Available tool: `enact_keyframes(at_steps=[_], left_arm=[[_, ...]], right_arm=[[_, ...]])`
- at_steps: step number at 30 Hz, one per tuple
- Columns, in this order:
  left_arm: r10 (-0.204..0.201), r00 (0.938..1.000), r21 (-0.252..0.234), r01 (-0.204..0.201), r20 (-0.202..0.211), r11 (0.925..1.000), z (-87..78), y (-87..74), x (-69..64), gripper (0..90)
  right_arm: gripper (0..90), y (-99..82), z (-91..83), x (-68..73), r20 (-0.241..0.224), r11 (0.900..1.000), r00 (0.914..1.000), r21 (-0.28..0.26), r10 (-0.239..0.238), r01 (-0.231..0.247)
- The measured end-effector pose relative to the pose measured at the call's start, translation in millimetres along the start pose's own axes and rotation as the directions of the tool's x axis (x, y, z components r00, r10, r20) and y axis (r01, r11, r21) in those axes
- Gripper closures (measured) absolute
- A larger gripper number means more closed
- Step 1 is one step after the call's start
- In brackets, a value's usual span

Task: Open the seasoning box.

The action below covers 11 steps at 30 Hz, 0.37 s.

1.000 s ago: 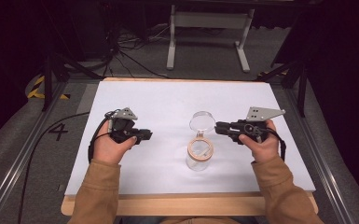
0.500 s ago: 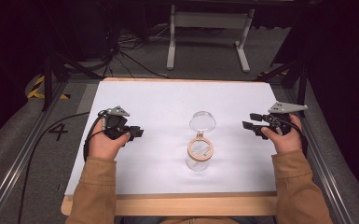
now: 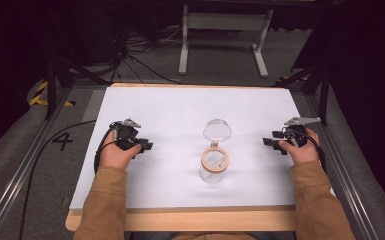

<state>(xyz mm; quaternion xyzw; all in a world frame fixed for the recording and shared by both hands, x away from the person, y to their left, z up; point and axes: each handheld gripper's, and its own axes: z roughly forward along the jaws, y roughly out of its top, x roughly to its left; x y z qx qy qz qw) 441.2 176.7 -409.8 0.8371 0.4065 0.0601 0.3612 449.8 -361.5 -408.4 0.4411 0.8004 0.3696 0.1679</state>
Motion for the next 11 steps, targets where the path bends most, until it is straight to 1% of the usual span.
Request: enact_keyframes(at_steps=[1,3,4,6,7,8,9,11], left_arm=[[0.007,1.0,0.001,-0.007,-0.001,1.0,1.7,-0.3,0.6,68.7],[0.013,0.9999,0.0,-0.013,0.003,0.9999,5.1,-0.5,0.6,67.9],[0.013,0.9999,0.0,-0.013,0.003,0.9999,5.1,-0.5,0.6,67.8],[0.026,0.9997,-0.003,-0.026,0.005,0.9997,7.1,-0.3,0.7,67.0],[0.027,0.9996,-0.007,-0.027,0.008,0.9996,7.9,-0.5,0.6,64.7],[0.023,0.9997,-0.007,-0.023,0.011,0.9997,8.5,-0.6,-0.1,64.7],[0.029,0.9995,-0.005,-0.029,0.012,0.9996,9.1,-0.4,-0.1,63.4],[0.035,0.9992,0.002,-0.035,0.017,0.9994,9.5,-0.1,0.1,60.7]], right_arm=[[42.0,-3.3,6.7,-0.2,-0.001,0.9999,1.0,0.013,-0.004,0.004],[41.7,-5.2,11.5,0.9,0.004,0.9994,0.9998,0.029,-0.02,0.019],[41.7,-5.2,11.5,0.9,0.004,0.9994,0.9998,0.029,-0.02,0.019],[41.3,-6.7,15.1,1.8,0.008,0.9988,0.9993,0.031,-0.037,0.037],[40.9,-7.6,17.3,2.7,-0.001,0.9985,0.9992,0.038,-0.039,0.039],[40.9,-7.6,17.3,2.7,-0.001,0.9985,0.9992,0.038,-0.039,0.039],[40.7,-7.8,17.7,3.3,0.0,0.9984,0.9992,0.04,-0.039,0.039],[40.2,-7.2,17.2,4.2,-0.01,0.999,0.9993,0.026,-0.036,0.037]])
